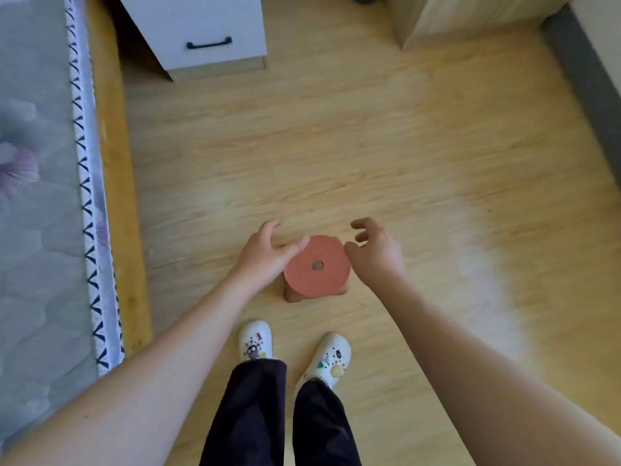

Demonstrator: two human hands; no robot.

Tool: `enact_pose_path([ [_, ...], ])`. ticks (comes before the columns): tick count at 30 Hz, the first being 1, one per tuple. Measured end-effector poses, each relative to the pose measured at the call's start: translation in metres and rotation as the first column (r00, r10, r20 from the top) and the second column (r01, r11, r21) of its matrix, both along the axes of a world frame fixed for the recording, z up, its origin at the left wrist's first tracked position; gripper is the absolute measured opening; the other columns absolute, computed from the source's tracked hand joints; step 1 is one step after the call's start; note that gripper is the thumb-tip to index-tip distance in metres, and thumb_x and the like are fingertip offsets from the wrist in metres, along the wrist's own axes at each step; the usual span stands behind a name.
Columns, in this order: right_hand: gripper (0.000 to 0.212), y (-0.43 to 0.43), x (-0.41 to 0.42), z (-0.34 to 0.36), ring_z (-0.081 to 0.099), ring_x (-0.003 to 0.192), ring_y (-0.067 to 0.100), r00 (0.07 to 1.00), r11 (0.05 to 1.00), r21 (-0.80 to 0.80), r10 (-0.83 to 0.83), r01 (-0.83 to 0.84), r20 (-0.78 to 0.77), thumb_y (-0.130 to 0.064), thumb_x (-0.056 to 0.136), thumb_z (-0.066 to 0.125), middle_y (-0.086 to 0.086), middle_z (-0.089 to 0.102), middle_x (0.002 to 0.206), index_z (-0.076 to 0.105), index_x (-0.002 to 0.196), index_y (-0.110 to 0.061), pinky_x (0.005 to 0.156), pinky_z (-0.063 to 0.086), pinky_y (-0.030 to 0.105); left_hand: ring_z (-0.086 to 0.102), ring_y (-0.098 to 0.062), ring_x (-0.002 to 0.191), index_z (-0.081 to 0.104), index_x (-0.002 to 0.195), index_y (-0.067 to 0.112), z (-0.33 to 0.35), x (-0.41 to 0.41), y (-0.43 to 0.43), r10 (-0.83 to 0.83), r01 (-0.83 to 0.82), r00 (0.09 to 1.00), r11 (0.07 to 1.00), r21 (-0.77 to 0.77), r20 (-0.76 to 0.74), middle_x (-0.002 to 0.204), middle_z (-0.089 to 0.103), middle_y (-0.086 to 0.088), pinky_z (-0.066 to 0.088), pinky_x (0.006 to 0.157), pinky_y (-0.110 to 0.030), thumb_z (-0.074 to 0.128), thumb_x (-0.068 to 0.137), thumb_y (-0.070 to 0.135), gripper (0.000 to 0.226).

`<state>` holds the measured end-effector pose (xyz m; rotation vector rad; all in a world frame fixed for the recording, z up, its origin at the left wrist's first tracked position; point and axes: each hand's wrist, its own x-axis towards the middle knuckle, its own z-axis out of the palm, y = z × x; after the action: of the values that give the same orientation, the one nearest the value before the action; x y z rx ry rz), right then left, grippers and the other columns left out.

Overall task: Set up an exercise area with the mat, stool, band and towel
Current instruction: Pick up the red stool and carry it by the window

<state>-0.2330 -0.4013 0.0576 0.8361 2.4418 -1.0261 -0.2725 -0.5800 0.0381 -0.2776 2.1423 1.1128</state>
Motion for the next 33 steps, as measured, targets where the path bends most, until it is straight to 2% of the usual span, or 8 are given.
enact_pose_path([
  [3, 0.049, -0.002, -0.01, -0.074, 0.058, 0.104, 0.023, 0.997, 0.999, -0.04, -0.001, 0.004, 0.074, -0.016, 0.086, 0.06, 0.005, 0.058, 0.125, 0.049, 0.133, -0.019, 0.08, 0.047, 0.032, 0.041, -0.017, 0.131, 0.034, 0.144, 0.028, -0.076, -0.013, 0.008, 0.041, -0.043, 0.997, 0.999, 0.031, 0.059, 0.147, 0.04, -0.003, 0.032, 0.093, -0.025, 0.062, 0.081, 0.057, 0.075],
  [8, 0.052, -0.001, -0.012, -0.167, 0.056, 0.111, 0.029, 0.989, 0.997, -0.07, -0.028, 0.038, 0.145, -0.018, 0.082, 0.06, 0.007, 0.058, 0.123, 0.048, 0.132, -0.019, 0.091, 0.049, 0.046, 0.037, -0.014, 0.135, 0.031, 0.147, 0.025, -0.172, -0.017, 0.012, 0.098, -0.101, 0.99, 0.994, 0.03, 0.1, 0.15, 0.036, 0.0, 0.029, 0.094, -0.023, 0.064, 0.082, 0.054, 0.079],
  [11, 0.051, 0.009, -0.011, -0.221, 0.054, 0.113, 0.03, 0.983, 0.997, -0.041, -0.058, 0.066, 0.174, -0.018, 0.085, 0.057, 0.009, 0.056, 0.124, 0.046, 0.135, -0.018, 0.092, 0.048, 0.041, 0.036, -0.014, 0.136, 0.028, 0.148, 0.023, -0.226, -0.014, 0.012, 0.173, -0.181, 0.966, 0.983, 0.023, 0.19, 0.151, 0.034, -0.002, 0.029, 0.096, -0.023, 0.067, 0.08, 0.052, 0.083],
  [14, 0.053, 0.019, -0.011, -0.268, 0.05, 0.118, 0.028, 0.973, 0.996, -0.015, -0.083, 0.088, 0.215, -0.019, 0.088, 0.057, 0.01, 0.051, 0.13, 0.042, 0.139, -0.019, 0.087, 0.039, 0.032, 0.034, -0.017, 0.137, 0.025, 0.149, 0.023, -0.273, -0.01, 0.011, 0.246, -0.249, 0.938, 0.968, -0.017, 0.246, 0.153, 0.031, -0.003, 0.029, 0.105, -0.029, 0.07, 0.076, 0.056, 0.092],
  [19, 0.06, 0.033, -0.011, -0.316, 0.045, 0.127, 0.027, 0.962, 0.984, -0.039, -0.163, 0.176, 0.22, -0.031, 0.089, 0.06, 0.01, 0.048, 0.136, 0.037, 0.143, -0.021, 0.094, 0.035, 0.031, 0.036, -0.02, 0.136, 0.019, 0.15, 0.025, -0.321, -0.007, 0.01, 0.282, -0.279, 0.898, 0.959, -0.06, 0.338, 0.153, 0.031, -0.002, 0.033, 0.111, -0.044, 0.073, 0.067, 0.063, 0.106],
  [24, 0.077, 0.044, -0.014, -0.357, 0.046, 0.129, 0.025, 0.946, 0.964, -0.138, -0.183, 0.226, 0.268, -0.05, 0.084, 0.065, 0.007, 0.047, 0.141, 0.03, 0.149, -0.025, 0.098, 0.037, 0.032, 0.05, -0.02, 0.124, 0.024, 0.148, 0.026, -0.359, -0.014, 0.013, 0.315, -0.322, 0.86, 0.945, -0.052, 0.4, 0.143, 0.045, 0.001, 0.04, 0.106, -0.045, 0.08, 0.051, 0.066, 0.119],
  [28, 0.09, 0.049, -0.018, -0.38, 0.049, 0.125, 0.022, 0.914, 0.902, -0.269, -0.247, 0.338, 0.321, -0.054, 0.075, 0.074, 0.001, 0.048, 0.14, 0.03, 0.149, -0.029, 0.105, 0.042, 0.039, 0.061, -0.017, 0.105, 0.038, 0.14, 0.02, -0.378, -0.017, 0.017, 0.38, -0.407, 0.825, 0.913, -0.027, 0.419, 0.125, 0.059, 0.001, 0.05, 0.095, -0.039, 0.085, 0.061, 0.047, 0.096],
  [33, 0.09, 0.056, -0.018, -0.386, 0.056, 0.115, 0.018, 0.858, 0.768, -0.412, -0.344, 0.491, 0.381, -0.05, 0.068, 0.082, 0.0, 0.053, 0.134, 0.039, 0.145, -0.029, 0.099, 0.048, 0.038, 0.063, -0.013, 0.096, 0.04, 0.138, 0.018, -0.373, -0.02, 0.02, 0.405, -0.442, 0.802, 0.897, -0.02, 0.44, 0.12, 0.061, 0.001, 0.053, 0.083, -0.034, 0.085, 0.063, 0.041, 0.091],
])
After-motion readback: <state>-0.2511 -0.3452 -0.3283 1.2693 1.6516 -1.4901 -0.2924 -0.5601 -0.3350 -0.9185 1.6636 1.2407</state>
